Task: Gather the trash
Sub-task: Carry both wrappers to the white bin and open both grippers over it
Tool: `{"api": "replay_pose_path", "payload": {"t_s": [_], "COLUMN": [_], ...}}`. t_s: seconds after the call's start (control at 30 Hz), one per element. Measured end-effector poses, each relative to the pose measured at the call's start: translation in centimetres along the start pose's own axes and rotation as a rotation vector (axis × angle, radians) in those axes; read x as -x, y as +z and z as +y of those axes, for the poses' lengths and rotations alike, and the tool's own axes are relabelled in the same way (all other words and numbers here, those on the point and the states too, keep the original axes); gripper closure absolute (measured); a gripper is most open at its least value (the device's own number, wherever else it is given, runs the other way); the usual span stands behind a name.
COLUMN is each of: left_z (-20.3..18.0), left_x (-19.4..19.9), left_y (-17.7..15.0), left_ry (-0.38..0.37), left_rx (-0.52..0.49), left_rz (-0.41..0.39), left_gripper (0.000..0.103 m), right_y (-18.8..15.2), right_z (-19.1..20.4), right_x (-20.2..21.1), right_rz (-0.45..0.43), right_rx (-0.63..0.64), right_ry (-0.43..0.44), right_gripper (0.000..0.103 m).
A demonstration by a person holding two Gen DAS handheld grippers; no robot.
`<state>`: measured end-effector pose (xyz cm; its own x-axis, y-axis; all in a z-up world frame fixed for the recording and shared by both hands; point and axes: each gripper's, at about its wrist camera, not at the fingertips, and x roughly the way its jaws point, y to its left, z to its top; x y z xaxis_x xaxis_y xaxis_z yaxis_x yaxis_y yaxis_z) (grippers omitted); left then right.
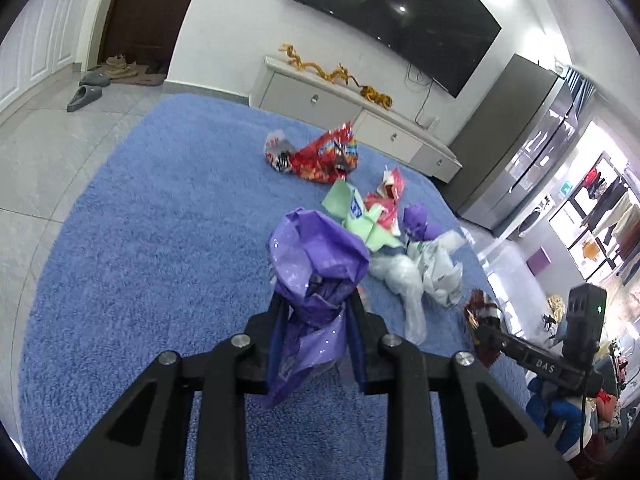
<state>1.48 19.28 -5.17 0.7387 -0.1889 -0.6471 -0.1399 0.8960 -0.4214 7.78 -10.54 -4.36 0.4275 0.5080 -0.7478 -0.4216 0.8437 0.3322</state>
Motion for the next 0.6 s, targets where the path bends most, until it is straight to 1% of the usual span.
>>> {"api": "replay_pose_path", "payload": {"t_s": [0.13,0.23,0.4,0.47,0.5,0.6], "left_z": [-2.8,-6.4,-14.7,-18.5,-20.8,-26.9], "left_x": [0.7,-0.2,-4.5,-6.5,-7.6,-10.2], "left_y": [0.8,1.4,1.5,1.2,0.9,0.0], "left_ry": [-0.018,-0.076,-0.209,-0.254,-0.280,-0.346], "left_rx": [-0.067,-0.134,-0.266,-0.323,-0.357,-0.446], "left_rz": [-0.019,0.000,0.091,0.125,0.147,0.194], "left_gripper": [0.077,0.077,0.077,0.077,0.077,0.077], "right_y": [-0.3,-0.5,-1.1,-1.4,-1.9,-3.2], "right_z": [-1.4,-2.8,-7.0,-9.4,-11.3,-15.4], "right_x": [2.2,4.1,7.8,9.3,10.2,12.0], "right_rz": [-0.047,-0.091,-0.168,-0.191,-0.200,-0.205], "right_rx": [-0.025,-0.057,-0.123,-0.156,-0.184,-0.249], "right_ry": [0.000,-0.011,-0.074,-0.123,-0.159,-0.240], "right_gripper": [0.073,0.073,0.073,0.073,0.073,0.073]}}
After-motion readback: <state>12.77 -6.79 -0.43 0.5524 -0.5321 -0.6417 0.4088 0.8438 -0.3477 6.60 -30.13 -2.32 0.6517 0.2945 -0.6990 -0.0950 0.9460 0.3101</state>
